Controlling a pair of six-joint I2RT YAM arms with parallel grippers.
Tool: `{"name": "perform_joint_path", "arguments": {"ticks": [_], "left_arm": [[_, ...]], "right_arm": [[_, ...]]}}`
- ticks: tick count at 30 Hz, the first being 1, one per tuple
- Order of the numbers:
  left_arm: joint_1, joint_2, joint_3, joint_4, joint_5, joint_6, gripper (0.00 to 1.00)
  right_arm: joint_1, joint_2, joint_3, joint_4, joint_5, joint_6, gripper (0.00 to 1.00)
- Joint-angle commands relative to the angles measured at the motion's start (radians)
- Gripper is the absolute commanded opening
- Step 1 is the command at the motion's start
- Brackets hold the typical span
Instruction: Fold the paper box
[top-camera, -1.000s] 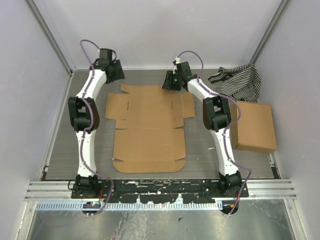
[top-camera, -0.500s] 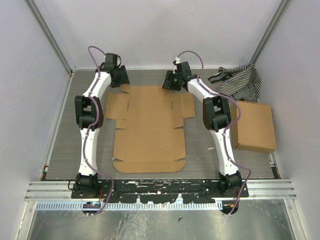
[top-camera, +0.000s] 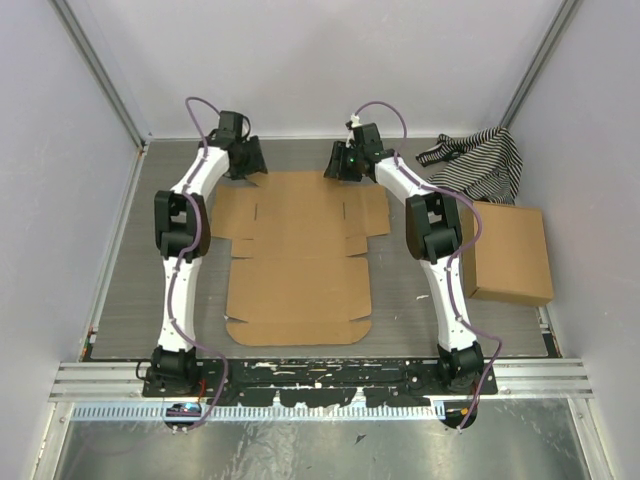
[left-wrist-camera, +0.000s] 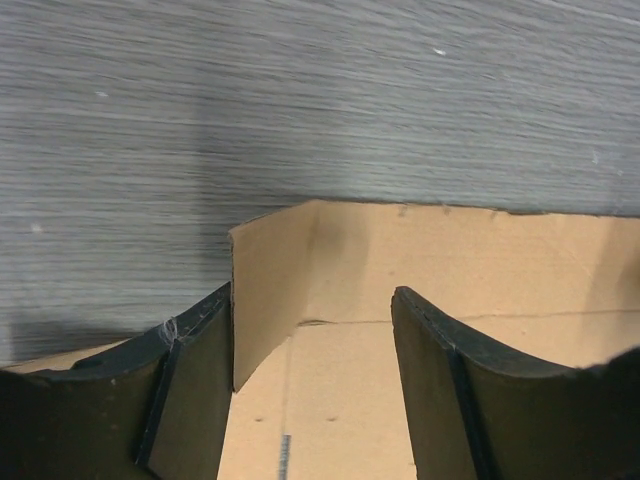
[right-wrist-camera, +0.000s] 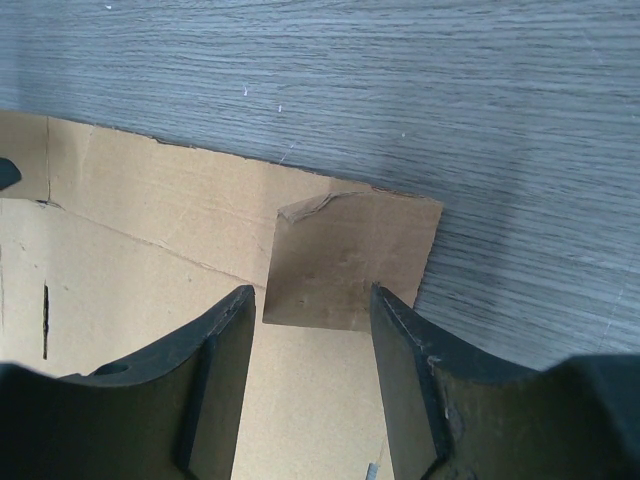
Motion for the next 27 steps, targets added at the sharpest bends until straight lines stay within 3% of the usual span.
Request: {"name": "perform_joint_path", "arguments": {"ticks": [1,10,14,27], "left_arm": [[-0.050,-0.069,-0.001,0.043,0.028,-0.012,0.66],[-0.107,-0.072,0.016,0.073,0.021,-0.011,0.66],[-0.108,-0.014,0.069,0.034,0.025,-0.015,0.66],[-0.089,0.088,0.038,0.033,0.039,-0.048,0.66]], "right_arm": [[0.009,-0.022,0.027,0.026,0.002,-0.012,0.55],[0.009,-0.019,0.025,0.025,0.005,-0.016,0.55],[0.009,-0.014,0.026,0.025,0.002,-0.014,0.55],[0.008,0.007,0.037,0.002,0.005,-0.022,0.55]]}}
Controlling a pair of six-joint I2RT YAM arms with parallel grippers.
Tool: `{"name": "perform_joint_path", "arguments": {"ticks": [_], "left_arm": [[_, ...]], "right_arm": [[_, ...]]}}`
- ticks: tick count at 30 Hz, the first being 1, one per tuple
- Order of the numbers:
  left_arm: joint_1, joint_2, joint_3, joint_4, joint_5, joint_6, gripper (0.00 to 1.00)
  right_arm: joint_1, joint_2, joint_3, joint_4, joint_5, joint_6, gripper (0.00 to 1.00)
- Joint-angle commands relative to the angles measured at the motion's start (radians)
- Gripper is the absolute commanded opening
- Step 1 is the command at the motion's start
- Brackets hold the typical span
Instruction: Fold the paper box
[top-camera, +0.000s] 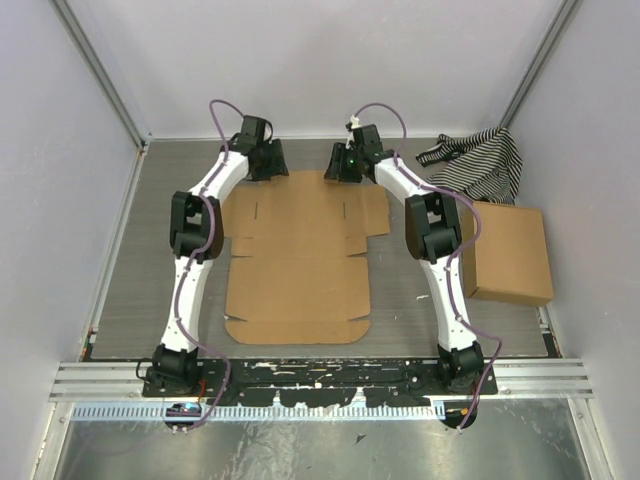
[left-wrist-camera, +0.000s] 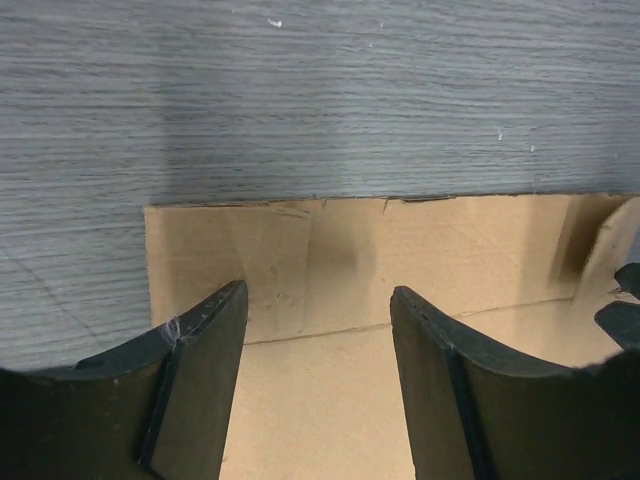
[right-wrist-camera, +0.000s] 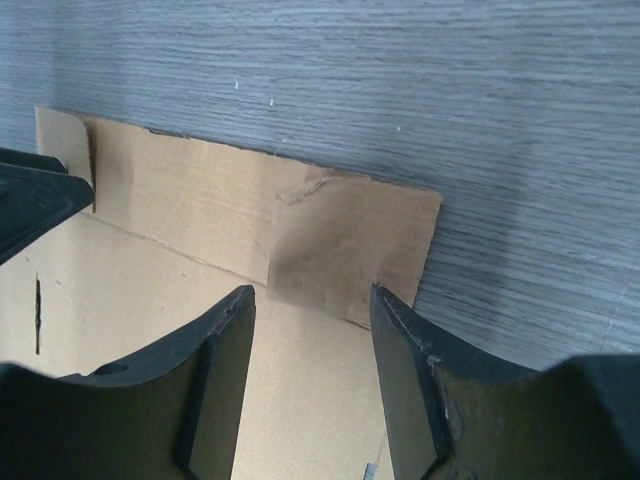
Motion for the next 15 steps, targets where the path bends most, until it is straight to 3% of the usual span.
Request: {"name": "perform_joint_path", "arguments": {"ticks": [1,8,15], "left_arm": [[0.013,0.011,-0.012,-0.021,0.014,-0.020,0.66],[0.020,-0.229,-0.139,-0.015,-0.046,-0.001,0.73],[0.075,-0.596,-0.500,0.087,-0.062,-0.054,0.79]], "right_arm": [[0.008,-0.001,0.035,0.003,0.006,-0.021,0.55],[-0.013,-0.118,-0.016,0.011,0.048,-0.029,0.58],[-0.081,-0.366,-0.188,-0.006,0.067,-0.034,0.70]]}}
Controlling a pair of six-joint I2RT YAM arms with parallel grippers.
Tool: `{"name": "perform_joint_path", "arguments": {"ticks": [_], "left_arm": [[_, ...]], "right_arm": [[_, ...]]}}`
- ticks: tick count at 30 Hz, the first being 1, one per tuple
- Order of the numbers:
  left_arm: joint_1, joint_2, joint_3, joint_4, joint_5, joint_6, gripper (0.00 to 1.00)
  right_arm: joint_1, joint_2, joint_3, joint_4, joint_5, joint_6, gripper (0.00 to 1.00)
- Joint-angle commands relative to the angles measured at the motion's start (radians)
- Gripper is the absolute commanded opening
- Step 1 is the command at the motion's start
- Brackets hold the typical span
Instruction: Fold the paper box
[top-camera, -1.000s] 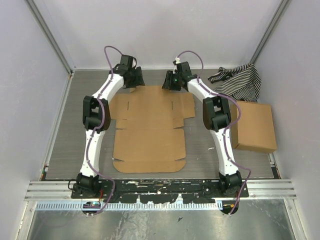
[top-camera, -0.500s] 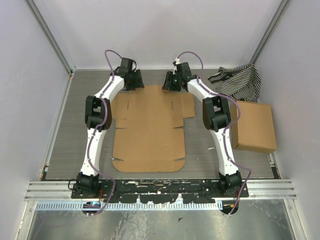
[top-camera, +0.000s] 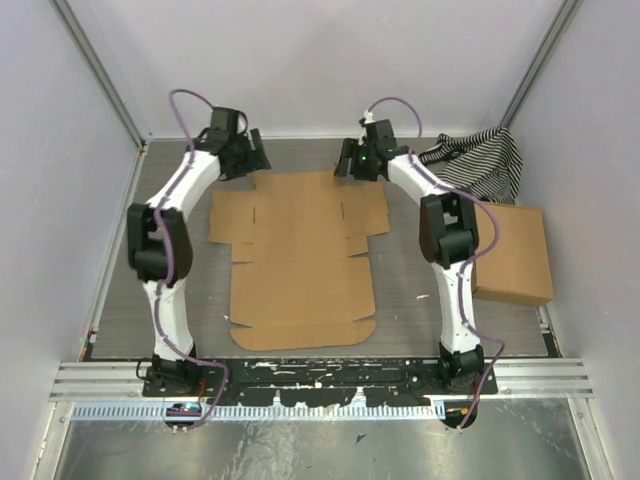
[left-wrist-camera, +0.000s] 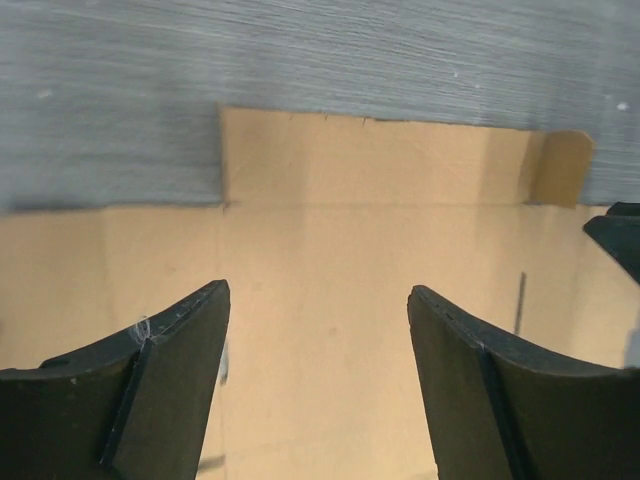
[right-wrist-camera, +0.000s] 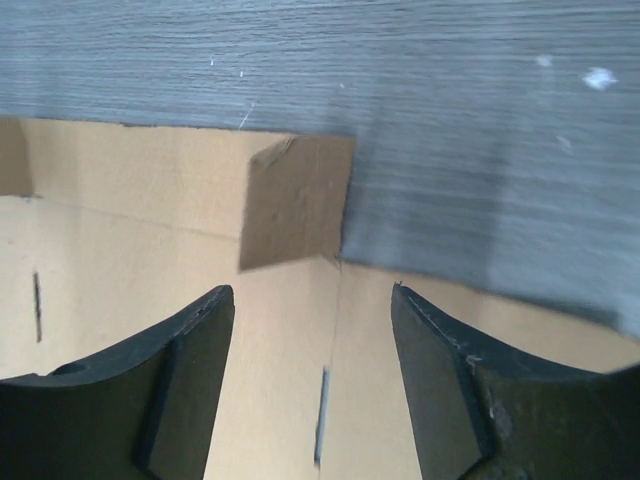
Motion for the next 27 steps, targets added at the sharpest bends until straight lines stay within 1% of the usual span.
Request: {"name": "perform_joint_path", "arguments": {"ticks": [1,5,7,8,11,13,16,20,23,27], "left_arm": [[0.050,-0.281,-0.240,0.085,-0.023,-0.050,0.79],[0.053,-0.491,-0.511,0.122,-0.034,-0.120,0.78],[0.052,-0.576,-0.640,0.145,-0.026,-0.148,0.78],[0.052,-0.624,-0.697,0.143,-0.034,-0.160,0.78],[0.053,-0.700,-0.816,0.129,-0.029,-0.173,0.78],[0.052,-0.743,-0.881,0.126,-0.014,-0.173,0.78],[0.052,-0.819,-0.964,0.120,-0.026,-0.175,0.78],[0.052,-0.888,-1.035,0.140,-0.061,-0.190,0.78],[0.052,-0.875,-1.075,0.167,-0.070,-0.201,0.78],[0.052,-0.787,-1.084,0.182,-0.039,-0.215,0.78]], "right_arm": [[-0.056,-0.296,-0.110,0.012,0.030,-0.014,0.70],[-0.064,-0.449,-0.323,-0.047,0.063,-0.027,0.71],[-0.064,-0.513,-0.454,-0.044,0.050,-0.012,0.70],[-0.063,-0.541,-0.547,-0.031,0.037,0.001,0.70],[-0.054,-0.613,-0.717,0.021,0.003,0.023,0.69],[-0.046,-0.641,-0.792,0.048,-0.016,0.029,0.69],[-0.027,-0.676,-0.872,0.079,-0.036,0.036,0.69],[-0.015,-0.698,-0.927,0.089,-0.044,0.054,0.69],[-0.010,-0.695,-0.949,0.108,-0.048,0.055,0.68],[0.002,-0.666,-0.939,0.112,-0.078,0.046,0.66]]}}
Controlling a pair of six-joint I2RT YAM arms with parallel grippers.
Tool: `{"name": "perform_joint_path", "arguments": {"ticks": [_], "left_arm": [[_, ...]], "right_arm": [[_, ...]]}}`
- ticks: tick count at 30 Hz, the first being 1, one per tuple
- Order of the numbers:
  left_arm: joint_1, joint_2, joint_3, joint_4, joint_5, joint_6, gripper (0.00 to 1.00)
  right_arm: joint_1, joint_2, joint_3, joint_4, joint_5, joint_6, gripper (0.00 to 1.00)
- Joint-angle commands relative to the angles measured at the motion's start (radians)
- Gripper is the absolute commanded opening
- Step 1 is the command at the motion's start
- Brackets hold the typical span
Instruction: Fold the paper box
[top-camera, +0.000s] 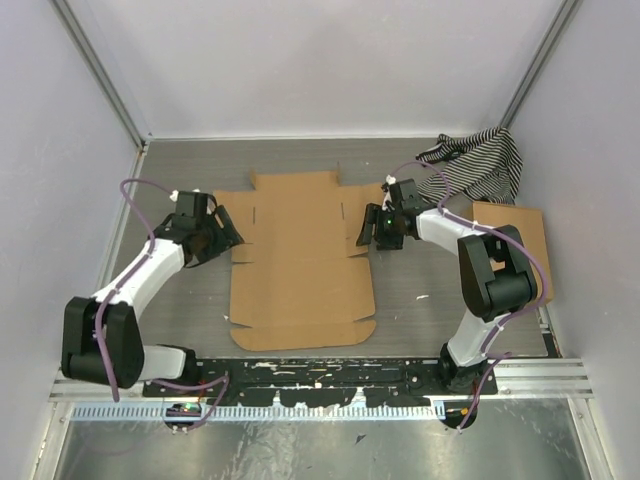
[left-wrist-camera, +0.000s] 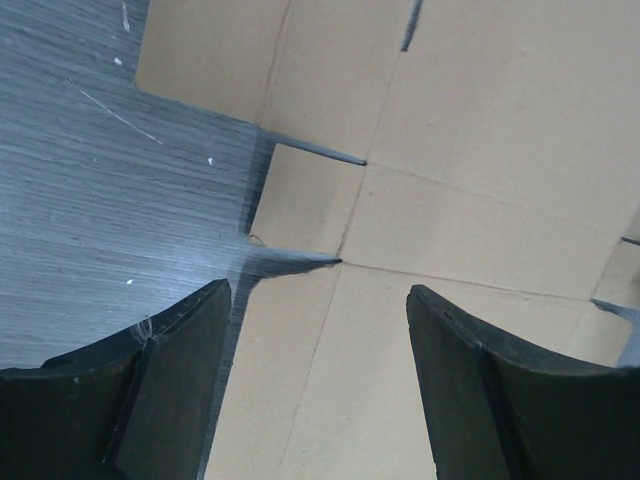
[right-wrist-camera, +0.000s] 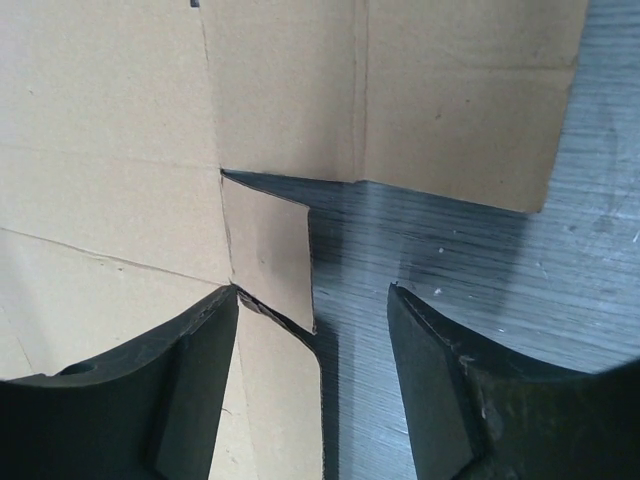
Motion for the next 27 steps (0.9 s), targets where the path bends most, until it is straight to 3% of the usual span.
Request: {"name": "perform_joint_path", "arguments": {"ticks": [1,18,27], "left_arm": [[0.000,0.090,-0.021,0.043,0.017,-0.023,0.77],[-0.015,0.344,0.065,0.113,0.033,0.030,0.74],[-0.055,0.355,0.131,0.067,0.051,0.046,0.71]], "right_arm": [[0.018,-0.030,0.012,0.066,-0.034,0.005,0.66],[0.057,0.021,0.070,0.063,-0.062,-0.009,0.62],[0.059,0.011,0.101,0.033,-0.078,-0.021,0.60]]}}
